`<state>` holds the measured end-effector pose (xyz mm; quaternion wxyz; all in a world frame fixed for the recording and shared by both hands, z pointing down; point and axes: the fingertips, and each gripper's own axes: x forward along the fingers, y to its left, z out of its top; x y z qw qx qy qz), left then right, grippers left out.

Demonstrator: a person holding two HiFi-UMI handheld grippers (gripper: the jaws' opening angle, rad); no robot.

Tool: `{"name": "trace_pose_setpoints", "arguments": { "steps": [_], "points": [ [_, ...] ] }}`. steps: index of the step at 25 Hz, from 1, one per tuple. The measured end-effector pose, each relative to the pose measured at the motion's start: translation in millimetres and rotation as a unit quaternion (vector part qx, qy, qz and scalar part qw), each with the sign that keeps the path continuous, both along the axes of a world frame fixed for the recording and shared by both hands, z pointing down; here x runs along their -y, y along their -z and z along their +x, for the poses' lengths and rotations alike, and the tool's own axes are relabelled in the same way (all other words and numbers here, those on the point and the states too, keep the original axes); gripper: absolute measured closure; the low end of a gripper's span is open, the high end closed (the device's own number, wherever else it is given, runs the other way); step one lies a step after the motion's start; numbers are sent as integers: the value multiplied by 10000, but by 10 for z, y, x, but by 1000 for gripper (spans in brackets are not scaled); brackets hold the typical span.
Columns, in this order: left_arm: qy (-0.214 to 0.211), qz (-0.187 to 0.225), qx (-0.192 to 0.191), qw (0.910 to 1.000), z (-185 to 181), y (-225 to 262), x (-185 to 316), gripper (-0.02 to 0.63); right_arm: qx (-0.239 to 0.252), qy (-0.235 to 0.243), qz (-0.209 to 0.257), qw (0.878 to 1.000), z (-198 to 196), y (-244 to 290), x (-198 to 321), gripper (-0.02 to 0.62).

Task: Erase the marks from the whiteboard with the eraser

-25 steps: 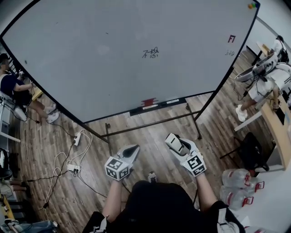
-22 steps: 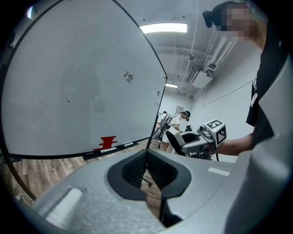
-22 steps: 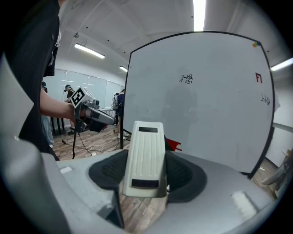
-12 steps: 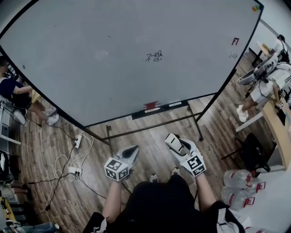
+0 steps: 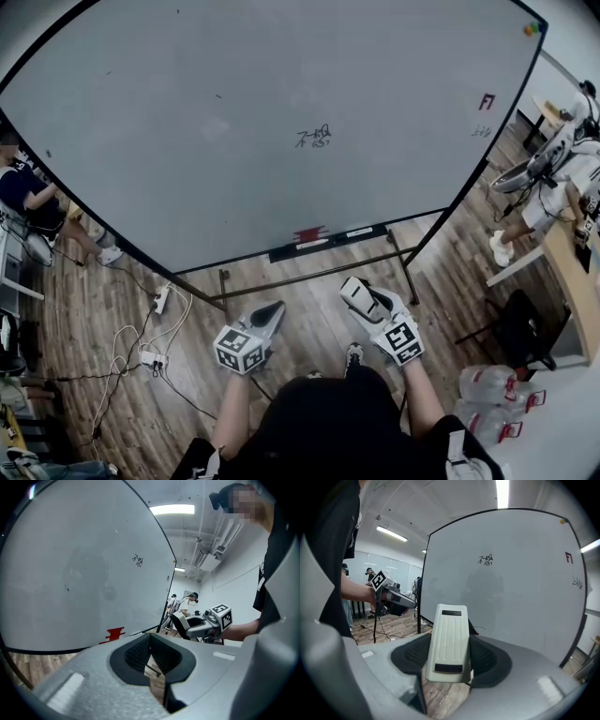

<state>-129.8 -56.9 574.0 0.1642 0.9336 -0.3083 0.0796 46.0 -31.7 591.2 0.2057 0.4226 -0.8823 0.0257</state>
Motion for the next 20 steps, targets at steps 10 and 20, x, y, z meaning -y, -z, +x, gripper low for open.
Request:
{"name": "trace_pose_setpoints", "arguments": {
  "steps": [10,20],
  "points": [
    [144,-2,32,9999,314,14,232,594,34,114,7,9999,340,18,306,337],
    [484,-7,68,9988,509,64,412,595,82,448,2,9990,544,60,621,337]
  ]
}}
